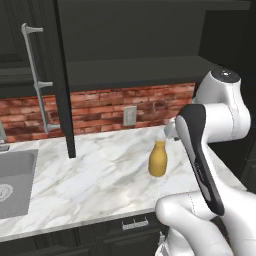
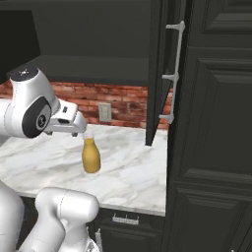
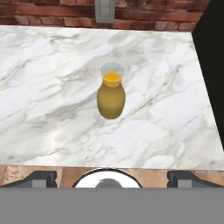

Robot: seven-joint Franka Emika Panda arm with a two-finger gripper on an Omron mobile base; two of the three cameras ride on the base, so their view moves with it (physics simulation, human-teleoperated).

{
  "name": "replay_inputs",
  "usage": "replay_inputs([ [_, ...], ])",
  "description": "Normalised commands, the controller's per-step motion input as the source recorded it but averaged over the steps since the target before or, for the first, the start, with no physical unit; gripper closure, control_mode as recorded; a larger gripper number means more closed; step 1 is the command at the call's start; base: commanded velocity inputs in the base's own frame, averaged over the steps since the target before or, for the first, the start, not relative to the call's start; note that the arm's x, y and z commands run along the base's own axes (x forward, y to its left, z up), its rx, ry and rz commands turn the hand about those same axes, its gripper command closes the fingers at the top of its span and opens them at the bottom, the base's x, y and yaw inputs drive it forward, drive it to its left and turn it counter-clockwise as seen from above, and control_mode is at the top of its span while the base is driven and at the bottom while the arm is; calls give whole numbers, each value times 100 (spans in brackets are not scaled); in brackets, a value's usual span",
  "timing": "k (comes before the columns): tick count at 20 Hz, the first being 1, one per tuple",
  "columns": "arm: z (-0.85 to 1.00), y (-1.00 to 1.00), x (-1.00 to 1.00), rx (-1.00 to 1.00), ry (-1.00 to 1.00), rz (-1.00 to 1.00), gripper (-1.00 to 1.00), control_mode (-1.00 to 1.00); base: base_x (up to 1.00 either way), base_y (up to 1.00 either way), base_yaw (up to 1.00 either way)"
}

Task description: There is a tray on the dining counter. Grab the cup, mug, and pitcher and place them on the tray. The pitcher may be placed next to the tray if it cannot fit the tray.

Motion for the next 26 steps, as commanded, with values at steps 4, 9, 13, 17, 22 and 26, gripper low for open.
replay_inputs([
  [4, -12, 28, 27, 0, 0, 4, -100, -100, 0, 0, 0],
  [9, -19, 5, 24, 6, 0, 2, -100, -100, 0, 0, 0],
  [13, -12, 0, 22, 2, 0, 0, -100, -100, 0, 0, 0],
  [17, -9, 0, 22, 1, 0, 0, -100, -100, 0, 0, 0],
  [22, -6, 0, 16, 0, 0, 0, -100, -100, 0, 0, 0],
  [26, -2, -2, 22, 0, 0, 0, -100, -100, 0, 0, 0],
])
